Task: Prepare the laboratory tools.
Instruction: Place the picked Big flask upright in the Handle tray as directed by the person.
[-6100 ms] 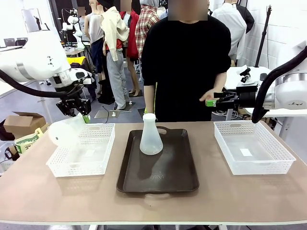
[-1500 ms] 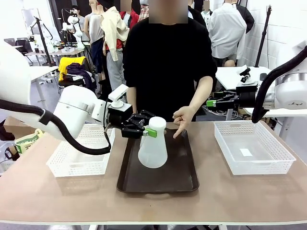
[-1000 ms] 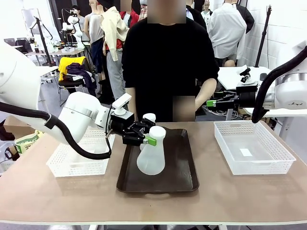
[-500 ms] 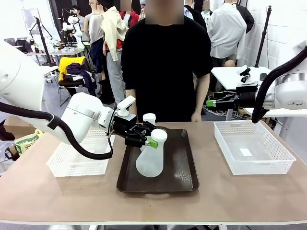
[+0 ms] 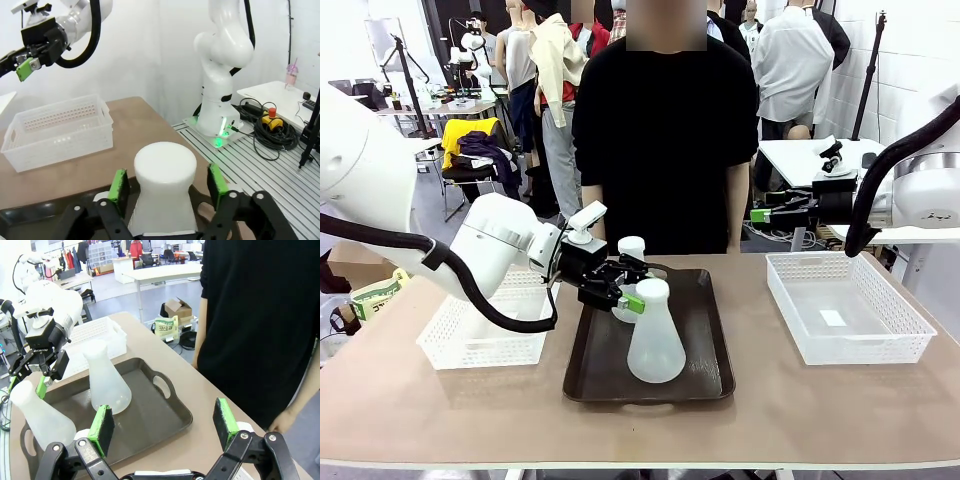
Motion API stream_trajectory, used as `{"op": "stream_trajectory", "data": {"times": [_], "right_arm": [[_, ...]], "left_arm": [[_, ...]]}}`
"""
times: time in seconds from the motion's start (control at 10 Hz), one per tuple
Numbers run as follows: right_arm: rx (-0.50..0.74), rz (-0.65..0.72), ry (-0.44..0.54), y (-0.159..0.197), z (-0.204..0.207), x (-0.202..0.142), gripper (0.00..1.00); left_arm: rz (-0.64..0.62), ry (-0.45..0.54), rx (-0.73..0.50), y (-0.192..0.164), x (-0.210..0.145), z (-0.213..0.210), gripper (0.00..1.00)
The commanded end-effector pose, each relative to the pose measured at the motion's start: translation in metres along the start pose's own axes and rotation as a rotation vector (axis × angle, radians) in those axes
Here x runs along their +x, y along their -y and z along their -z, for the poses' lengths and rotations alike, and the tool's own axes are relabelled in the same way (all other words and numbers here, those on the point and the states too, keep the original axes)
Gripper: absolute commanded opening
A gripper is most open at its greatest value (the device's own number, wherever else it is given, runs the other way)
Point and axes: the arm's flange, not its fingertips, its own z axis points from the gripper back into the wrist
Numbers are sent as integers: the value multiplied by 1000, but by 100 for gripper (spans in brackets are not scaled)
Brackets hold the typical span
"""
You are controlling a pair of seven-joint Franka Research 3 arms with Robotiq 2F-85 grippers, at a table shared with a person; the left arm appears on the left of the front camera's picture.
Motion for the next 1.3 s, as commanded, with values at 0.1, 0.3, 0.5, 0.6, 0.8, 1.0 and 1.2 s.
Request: {"op": "stream_trajectory", "data": {"times": [0.1,0.3,0.5,0.6,0.8,1.0,1.2], "right_arm": [[3,1,-18,0,0,1,100],[3,1,-18,0,0,1,100],[3,1,-18,0,0,1,100],[3,1,-18,0,0,1,100],[3,1,-18,0,0,1,100],[3,1,-18,0,0,1,100],[3,1,-18,0,0,1,100]], "left_arm": [[-26,-38,-25,-3,2,2,100],[-43,-52,-40,-3,1,3,100],[-46,-47,-35,-3,0,2,100],[-51,-41,-38,-3,-1,1,100],[-32,-28,-27,2,-3,2,100],[-32,-28,-27,2,-3,2,100],[-32,-28,-27,2,-3,2,100]]}}
